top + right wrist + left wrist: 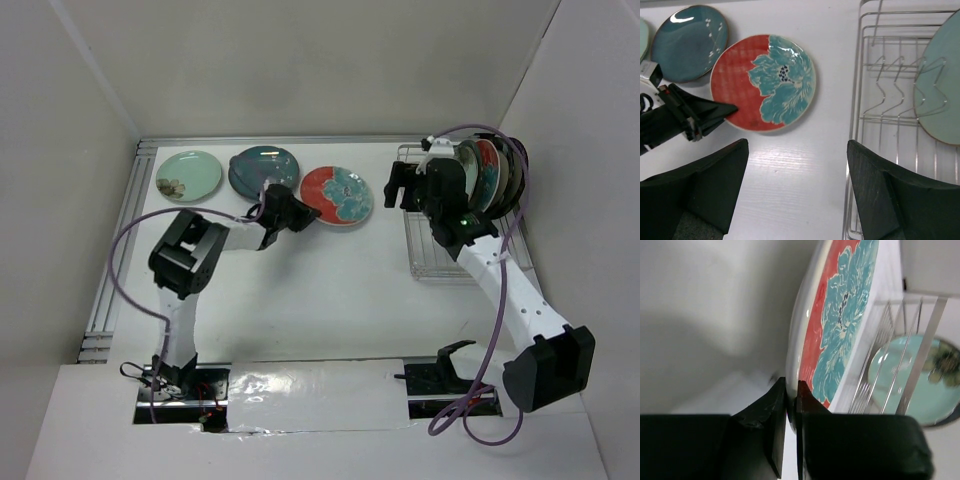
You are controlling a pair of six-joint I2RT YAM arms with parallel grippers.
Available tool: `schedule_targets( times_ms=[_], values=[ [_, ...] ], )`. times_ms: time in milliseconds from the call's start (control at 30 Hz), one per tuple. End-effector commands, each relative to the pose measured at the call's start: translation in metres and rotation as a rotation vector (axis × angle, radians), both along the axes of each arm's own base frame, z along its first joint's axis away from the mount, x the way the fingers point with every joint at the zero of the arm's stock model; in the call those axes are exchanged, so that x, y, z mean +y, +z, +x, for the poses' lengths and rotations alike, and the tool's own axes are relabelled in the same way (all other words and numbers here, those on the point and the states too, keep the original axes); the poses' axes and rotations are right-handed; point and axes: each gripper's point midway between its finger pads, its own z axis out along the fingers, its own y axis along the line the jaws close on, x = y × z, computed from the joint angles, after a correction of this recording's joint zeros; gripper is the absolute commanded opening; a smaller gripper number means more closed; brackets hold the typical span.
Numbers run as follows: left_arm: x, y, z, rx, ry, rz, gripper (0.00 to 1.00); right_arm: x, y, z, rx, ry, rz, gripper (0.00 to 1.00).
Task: Load the plates into the dish rack
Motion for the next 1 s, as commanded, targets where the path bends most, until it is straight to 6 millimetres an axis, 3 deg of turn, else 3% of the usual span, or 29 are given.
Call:
schedule_targets(
  times_ms=[0, 33, 200, 233, 267, 367, 433, 467, 500, 533, 633, 900, 967],
  values=[
    [0.023, 0.042, -0.030, -0.120, -0.138, 0.087, 0.00, 0.024, -0.002, -0.010, 0.029, 0.110, 0.034, 0.86],
    [0.024, 0.035, -0.050, -0.109, -0.190, 0.089, 0.00, 0.029, -0.007, -0.010, 0.046, 0.126, 0.047, 0.87],
    [0.040, 0.074, -0.085, -0.261, -0.354, 0.096, 0.00, 0.063, -0.033, -0.019, 0.141, 0.244, 0.120, 0.87],
    [0.046, 0.074, -0.094, -0.268, -0.371, 0.094, 0.00, 0.071, -0.041, -0.022, 0.163, 0.272, 0.136, 0.87],
    [0.046, 0.094, -0.104, -0.323, -0.410, 0.071, 0.00, 0.074, -0.052, -0.023, 0.181, 0.279, 0.150, 0.87],
    [0.054, 0.112, -0.126, -0.409, -0.484, 0.046, 0.00, 0.084, -0.071, -0.029, 0.224, 0.319, 0.194, 0.88],
    [0.066, 0.139, -0.134, -0.505, -0.489, 0.036, 0.00, 0.093, -0.078, -0.031, 0.253, 0.367, 0.214, 0.88],
    [0.068, 0.139, -0.146, -0.522, -0.527, 0.027, 0.00, 0.094, -0.085, -0.033, 0.271, 0.380, 0.208, 0.88],
    [0.072, 0.144, -0.151, -0.535, -0.533, 0.022, 0.00, 0.096, -0.084, -0.033, 0.264, 0.389, 0.213, 0.89],
    [0.078, 0.161, -0.155, -0.608, -0.535, 0.028, 0.00, 0.101, -0.089, -0.035, 0.275, 0.424, 0.219, 0.88],
    [0.079, 0.169, -0.179, -0.660, -0.609, -0.008, 0.00, 0.108, -0.088, -0.032, 0.264, 0.460, 0.239, 0.89],
    [0.082, 0.172, -0.200, -0.720, -0.689, -0.059, 0.00, 0.144, -0.074, -0.045, 0.241, 0.694, 0.354, 0.88],
    [0.081, 0.177, -0.201, -0.749, -0.701, -0.066, 0.00, 0.150, -0.077, -0.051, 0.268, 0.743, 0.385, 0.84]
  ],
)
